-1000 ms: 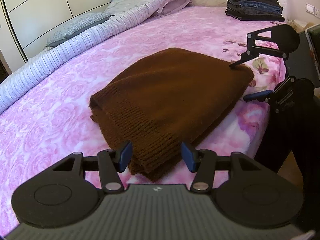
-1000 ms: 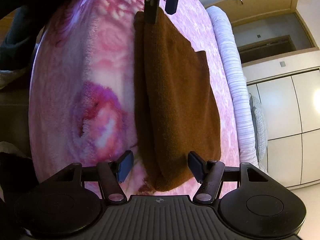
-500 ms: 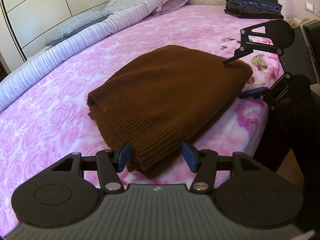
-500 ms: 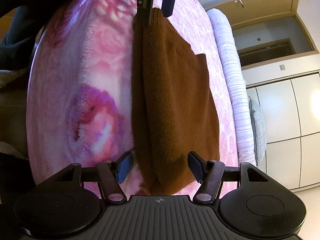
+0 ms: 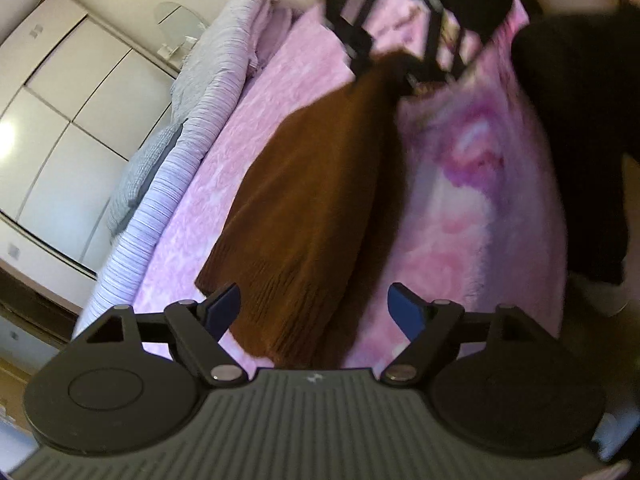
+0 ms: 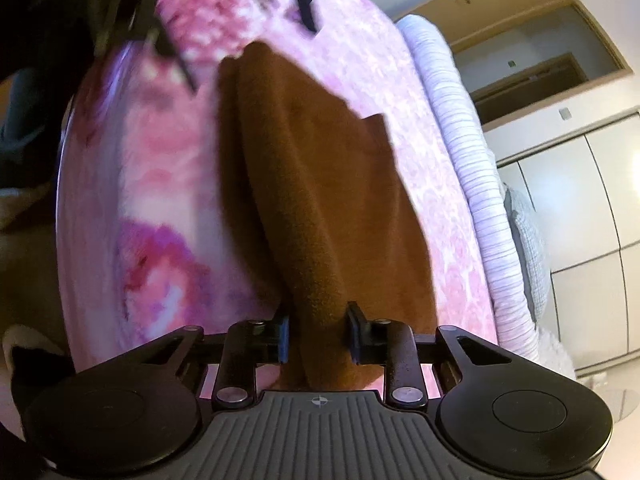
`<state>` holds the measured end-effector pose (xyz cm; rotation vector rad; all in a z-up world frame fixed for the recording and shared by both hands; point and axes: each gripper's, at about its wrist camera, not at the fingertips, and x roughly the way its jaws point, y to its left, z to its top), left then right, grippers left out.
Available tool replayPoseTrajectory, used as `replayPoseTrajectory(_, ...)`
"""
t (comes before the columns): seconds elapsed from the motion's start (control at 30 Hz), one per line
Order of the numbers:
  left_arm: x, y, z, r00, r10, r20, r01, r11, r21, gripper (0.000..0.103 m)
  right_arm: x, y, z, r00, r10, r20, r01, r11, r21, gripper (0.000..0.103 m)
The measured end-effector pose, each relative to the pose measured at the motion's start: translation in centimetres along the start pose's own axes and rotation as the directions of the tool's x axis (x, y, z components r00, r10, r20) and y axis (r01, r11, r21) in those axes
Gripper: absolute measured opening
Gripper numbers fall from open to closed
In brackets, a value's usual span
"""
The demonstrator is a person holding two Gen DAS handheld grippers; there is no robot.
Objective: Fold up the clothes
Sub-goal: 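Grasp the cardigan with the left gripper while the right gripper lifts it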
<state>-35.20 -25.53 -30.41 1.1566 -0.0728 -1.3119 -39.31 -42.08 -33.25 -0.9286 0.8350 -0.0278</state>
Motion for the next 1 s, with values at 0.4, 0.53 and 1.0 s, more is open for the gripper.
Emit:
replayPoseTrajectory(0.4,4.4,-1.6,1.4,0.995,0.091,-0.051,-0.082,0.986,0.144,0.07,-2.7,-5.8,0.8,0.994,0.079,0.073,-0.093,0.973,0.209,0.025)
replayPoseTrajectory(0.53,5.9,-2.2,1.8,0.99,0.122,-0.065,-0.108,0.975,0.193,0.028,-3.0,-5.0,0.6,0.995,0.078,0.069,-0.09,0.977,0.195,0.026)
replayPoseTrajectory(1.0,6.0,6.4,3.5,0.989,-0.136,-0.055,0.124,0.974,-0.189,0.02,-0.7,3.1,-0.6,0.996,-0.092,0.002,0.092,0.996,-0.013,0.059)
